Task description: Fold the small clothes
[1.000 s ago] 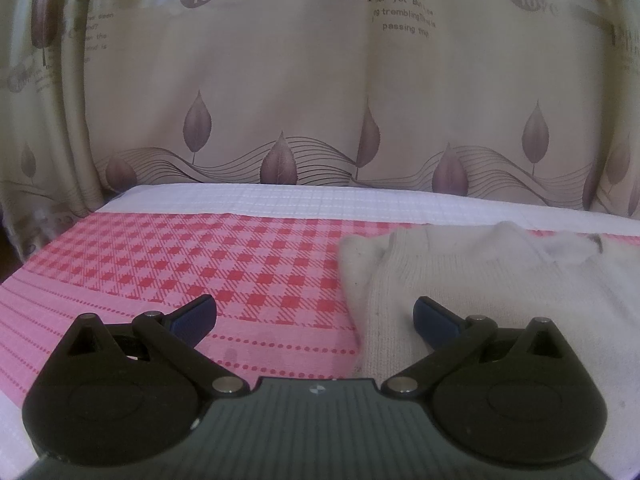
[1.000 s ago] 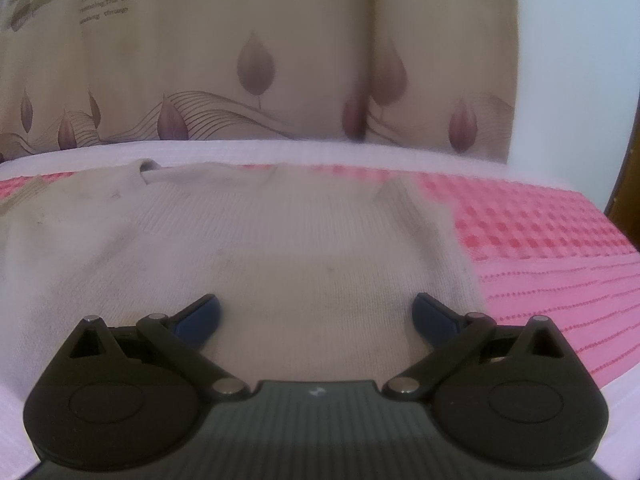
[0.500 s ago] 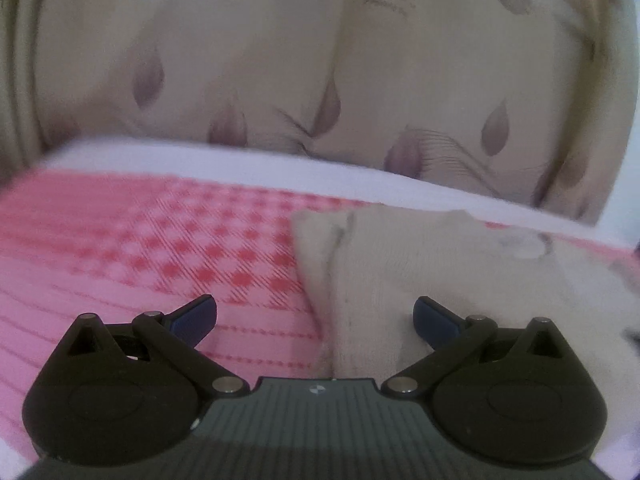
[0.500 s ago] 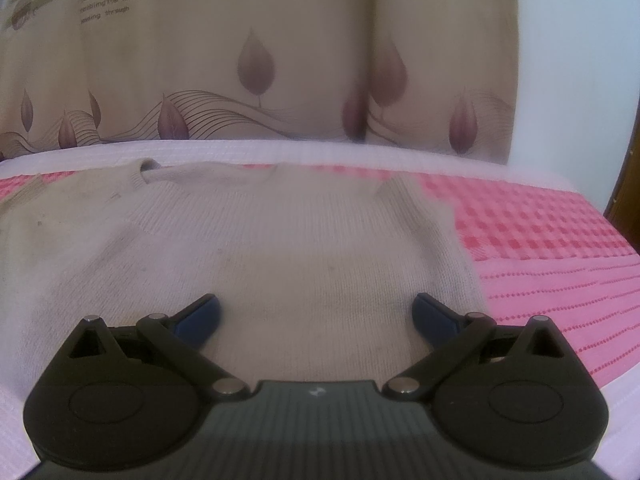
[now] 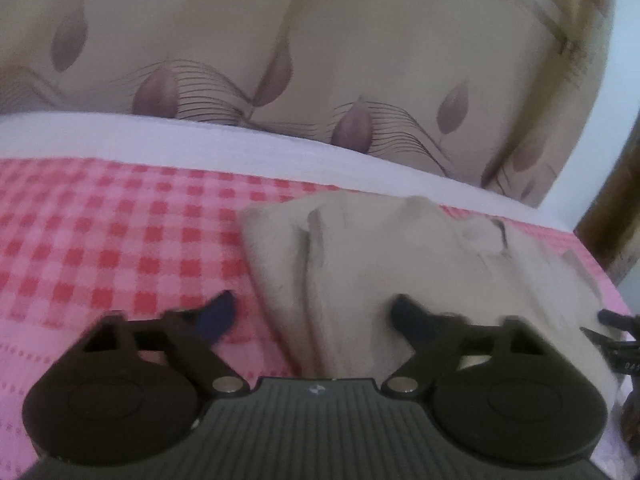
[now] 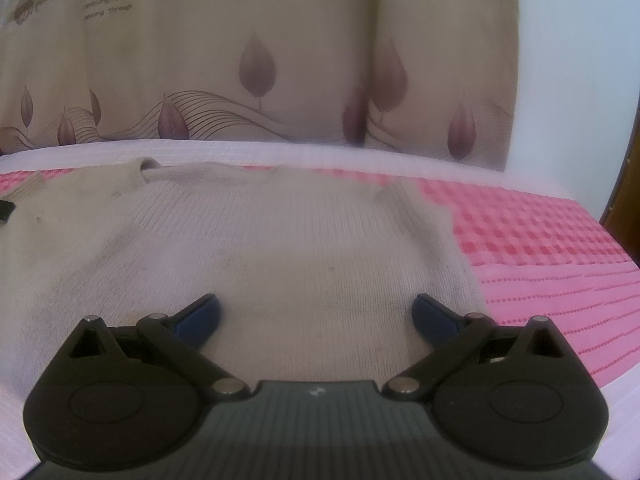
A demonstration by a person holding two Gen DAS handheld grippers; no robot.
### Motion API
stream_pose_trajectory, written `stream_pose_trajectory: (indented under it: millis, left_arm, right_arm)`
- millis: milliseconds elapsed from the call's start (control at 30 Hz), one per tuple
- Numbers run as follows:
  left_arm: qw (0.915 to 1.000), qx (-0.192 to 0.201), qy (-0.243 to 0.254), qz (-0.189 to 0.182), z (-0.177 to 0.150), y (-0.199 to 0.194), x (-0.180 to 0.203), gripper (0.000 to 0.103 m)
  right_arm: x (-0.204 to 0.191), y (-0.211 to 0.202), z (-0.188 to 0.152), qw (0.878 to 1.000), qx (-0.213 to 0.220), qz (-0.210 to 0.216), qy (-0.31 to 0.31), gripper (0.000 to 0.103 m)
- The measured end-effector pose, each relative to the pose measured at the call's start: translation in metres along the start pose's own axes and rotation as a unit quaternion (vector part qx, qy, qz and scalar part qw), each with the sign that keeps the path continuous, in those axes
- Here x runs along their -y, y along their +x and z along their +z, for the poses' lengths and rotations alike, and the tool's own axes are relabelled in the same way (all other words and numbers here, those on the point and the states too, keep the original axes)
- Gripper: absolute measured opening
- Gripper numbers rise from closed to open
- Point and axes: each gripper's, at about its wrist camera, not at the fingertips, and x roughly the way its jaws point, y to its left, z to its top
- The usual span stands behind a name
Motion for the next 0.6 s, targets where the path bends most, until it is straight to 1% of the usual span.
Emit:
stream_pose_trajectory:
  millis: [33, 67, 100, 133, 167, 200, 233, 300, 367, 467, 533, 600]
  left_arm:
    - [0.9999, -0.003, -0.006, -0.012, 0.001, 0.002, -0.001, 0.055]
    - [0.9994, -0.007, -0.020, -0.027, 0.003, 0.005, -0.004, 0.043]
    - [0.9990, -0.007, -0.031, -0.031, 0.003, 0.006, -0.005, 0.038]
    - [0.9989, -0.003, -0.037, -0.029, 0.003, 0.007, -0.004, 0.033]
    - [0.9986, 0.000, -0.044, -0.027, 0.003, 0.007, -0.004, 0.030]
    - [0.9980, 0.002, -0.058, -0.026, 0.002, 0.006, -0.004, 0.025]
    - [0.9968, 0.003, -0.076, -0.025, 0.003, 0.005, -0.004, 0.022]
    - [0.9944, 0.005, -0.103, -0.021, 0.006, 0.001, -0.001, 0.021]
    - [0.9931, 0.004, -0.117, -0.012, 0.011, -0.004, 0.005, 0.020]
    - [0.9908, -0.002, -0.136, 0.006, 0.021, -0.008, 0.018, 0.019]
    - [0.9907, 0.000, -0.135, 0.018, 0.028, -0.012, 0.032, 0.019]
    - [0.9900, 0.001, -0.139, 0.023, 0.033, -0.017, 0.047, 0.019]
  right_arm:
    - [0.001, 0.000, 0.000, 1.000, 0.000, 0.001, 0.000, 0.103]
    - [0.001, 0.000, 0.000, 1.000, -0.001, 0.002, 0.001, 0.103]
    - [0.001, 0.001, 0.000, 1.000, -0.001, 0.003, 0.002, 0.103]
    - [0.002, 0.001, 0.001, 1.000, -0.002, 0.004, 0.003, 0.103]
    - [0.003, 0.001, 0.001, 1.000, -0.002, 0.005, 0.004, 0.103]
    - [0.004, 0.001, 0.001, 1.000, -0.003, 0.006, 0.005, 0.103]
    - [0.004, 0.002, 0.001, 1.000, -0.004, 0.007, 0.006, 0.103]
    - [0.007, 0.002, 0.002, 1.000, -0.008, 0.014, 0.011, 0.103]
    - [0.014, -0.002, 0.001, 0.999, -0.001, 0.029, 0.026, 0.103]
    - [0.028, -0.017, -0.002, 0.995, 0.040, 0.070, 0.060, 0.103]
    - [0.039, -0.027, -0.007, 0.988, 0.067, 0.105, 0.089, 0.103]
    - [0.048, -0.034, -0.011, 0.982, 0.079, 0.127, 0.118, 0.103]
